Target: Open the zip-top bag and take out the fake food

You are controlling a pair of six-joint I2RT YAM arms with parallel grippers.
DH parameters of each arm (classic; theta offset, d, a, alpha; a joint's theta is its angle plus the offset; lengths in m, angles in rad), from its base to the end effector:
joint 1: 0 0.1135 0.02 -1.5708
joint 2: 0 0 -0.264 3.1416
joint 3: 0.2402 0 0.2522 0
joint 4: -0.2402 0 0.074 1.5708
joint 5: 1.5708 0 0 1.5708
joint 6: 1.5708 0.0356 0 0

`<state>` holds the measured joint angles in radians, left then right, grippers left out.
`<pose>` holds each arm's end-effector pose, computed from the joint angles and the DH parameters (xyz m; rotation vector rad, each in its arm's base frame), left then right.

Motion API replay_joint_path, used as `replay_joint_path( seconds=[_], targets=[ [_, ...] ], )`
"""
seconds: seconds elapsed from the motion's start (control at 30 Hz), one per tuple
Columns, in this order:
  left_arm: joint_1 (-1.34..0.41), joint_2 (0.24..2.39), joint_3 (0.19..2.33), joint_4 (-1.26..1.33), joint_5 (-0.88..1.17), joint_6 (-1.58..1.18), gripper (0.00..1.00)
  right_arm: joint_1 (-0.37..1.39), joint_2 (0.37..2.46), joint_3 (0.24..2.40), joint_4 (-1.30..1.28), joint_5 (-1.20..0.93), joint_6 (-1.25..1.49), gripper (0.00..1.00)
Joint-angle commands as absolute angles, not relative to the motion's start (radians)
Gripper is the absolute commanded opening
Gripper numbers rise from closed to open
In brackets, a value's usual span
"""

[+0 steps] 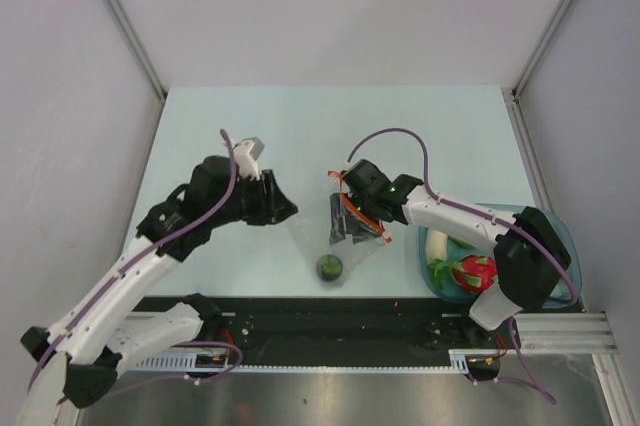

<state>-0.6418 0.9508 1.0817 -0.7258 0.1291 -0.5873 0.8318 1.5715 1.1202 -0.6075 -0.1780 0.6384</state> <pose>0.1512 -0.1187 0.3586 0.1406 2.2809 -0.8196 0.2110 0.2409 0.2296 -0.3355 2.7812 0.6770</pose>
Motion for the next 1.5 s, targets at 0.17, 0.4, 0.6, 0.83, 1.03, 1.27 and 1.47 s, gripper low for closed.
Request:
replay_joint_path(
  seconds=[0.17,0.4,0.6,0.83,1.03,1.27,1.47],
  targets=[
    [-0.644,0.896,0.611,-0.54,0.374,-0.848,0.12,0.831,1.526,1.131,-0.561,-0.301,0.661,0.52],
    [-0.647,1.104,0.523,-0.283,0.504,-0.854,0.08,0.867,1.542,1.106,-0.542,-0.337,0.667,0.44],
    [-0.692,1.258,0.54,-0.174,0.538,-0.871,0.07,0.908,1.565,1.071,-0.519,-0.345,0.678,0.47],
    [-0.713,1.348,0.561,-0.153,0.537,-0.865,0.06,0.953,1.591,0.999,-0.446,-0.367,0.721,0.51],
    [-0.713,1.368,0.575,-0.158,0.535,-0.848,0.05,0.983,1.629,0.999,-0.471,-0.292,0.695,0.6],
    [-0.713,1.381,0.571,-0.152,0.537,-0.841,0.04,1.009,1.677,1.048,-0.574,-0.189,0.64,0.64],
    [-0.713,1.382,0.572,-0.155,0.529,-0.838,0.03,1.038,1.7,1.091,-0.658,-0.1,0.617,0.7]
  ],
)
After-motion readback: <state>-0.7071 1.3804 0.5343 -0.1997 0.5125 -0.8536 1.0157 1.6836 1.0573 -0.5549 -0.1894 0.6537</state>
